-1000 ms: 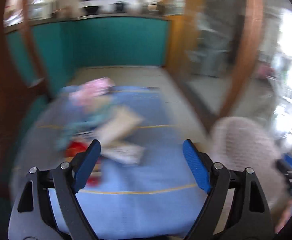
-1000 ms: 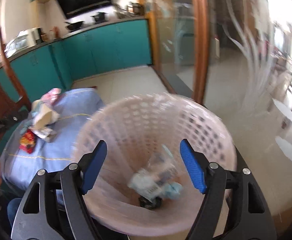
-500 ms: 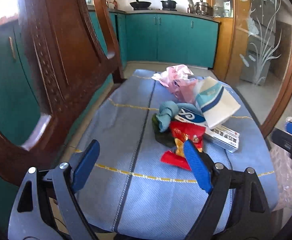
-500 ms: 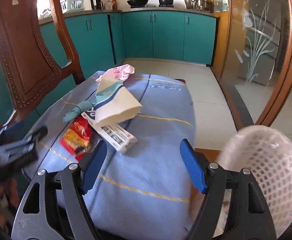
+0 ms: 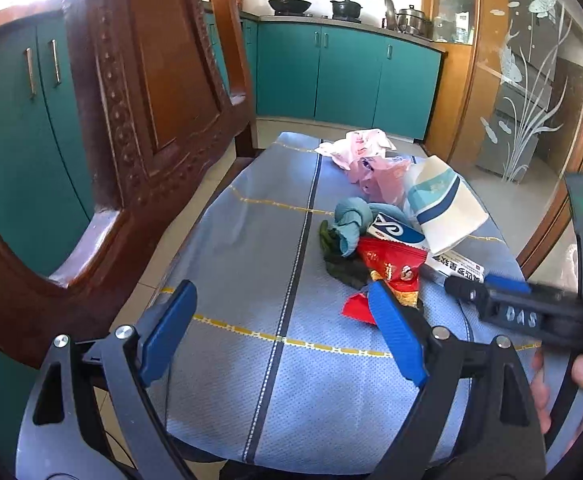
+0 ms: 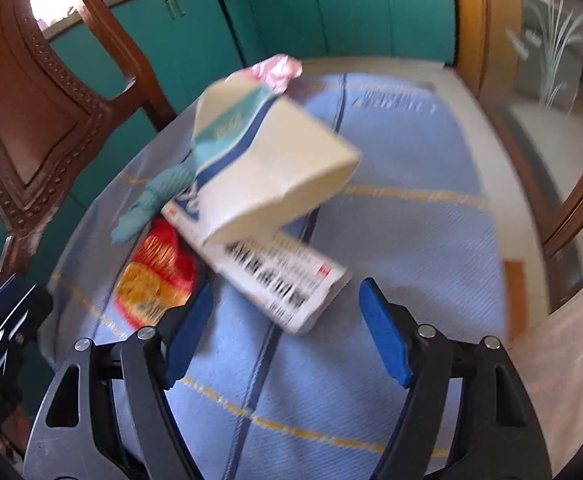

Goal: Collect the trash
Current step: 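Move both tools back to the table toward the paper cup and red wrapper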

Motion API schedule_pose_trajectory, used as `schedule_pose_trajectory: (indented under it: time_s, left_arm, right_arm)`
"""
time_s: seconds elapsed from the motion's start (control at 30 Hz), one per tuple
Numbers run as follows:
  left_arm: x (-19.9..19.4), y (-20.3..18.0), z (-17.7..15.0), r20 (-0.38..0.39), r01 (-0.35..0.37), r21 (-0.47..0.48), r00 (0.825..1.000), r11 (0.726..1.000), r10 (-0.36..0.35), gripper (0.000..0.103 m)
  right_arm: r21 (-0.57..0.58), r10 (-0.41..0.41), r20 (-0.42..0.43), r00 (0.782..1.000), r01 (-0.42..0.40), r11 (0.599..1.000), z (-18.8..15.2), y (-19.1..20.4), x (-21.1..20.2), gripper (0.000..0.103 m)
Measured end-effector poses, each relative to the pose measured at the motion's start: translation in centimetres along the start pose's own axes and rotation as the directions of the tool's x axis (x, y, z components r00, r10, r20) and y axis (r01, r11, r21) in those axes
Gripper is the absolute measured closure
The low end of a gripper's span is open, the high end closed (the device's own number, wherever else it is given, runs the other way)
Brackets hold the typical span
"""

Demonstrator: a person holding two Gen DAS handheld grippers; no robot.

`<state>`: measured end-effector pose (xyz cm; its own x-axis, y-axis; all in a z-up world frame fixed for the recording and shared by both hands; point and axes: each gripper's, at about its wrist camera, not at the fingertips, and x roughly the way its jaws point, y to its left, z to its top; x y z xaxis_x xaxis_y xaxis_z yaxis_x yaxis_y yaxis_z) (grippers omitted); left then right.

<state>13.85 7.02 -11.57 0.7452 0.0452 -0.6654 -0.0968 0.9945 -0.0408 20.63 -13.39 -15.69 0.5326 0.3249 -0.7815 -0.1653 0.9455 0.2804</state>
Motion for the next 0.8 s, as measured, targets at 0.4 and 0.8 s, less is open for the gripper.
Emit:
schedule_pose_trajectory:
  time_s: [0.4, 0.8]
  left_arm:
    - [0.3, -0.5, -0.4, -0.031, -0.002, -0.010, 1.000, 1.000, 0.001, 0.015]
    - [1.7, -0.5, -0.4, -0.073, -0.004, -0.012, 0.997, 1.000, 0.003, 0.015]
  right_arm:
    - [-0.058, -0.073, 0.139, 0.988, 0.081, 0.995, 0.4, 1.7, -4.9, 0.026]
    - [-0.212, -0.252, 0.130, 0.959, 0.275, 0.938, 8.8, 5.4, 2.2, 0.014]
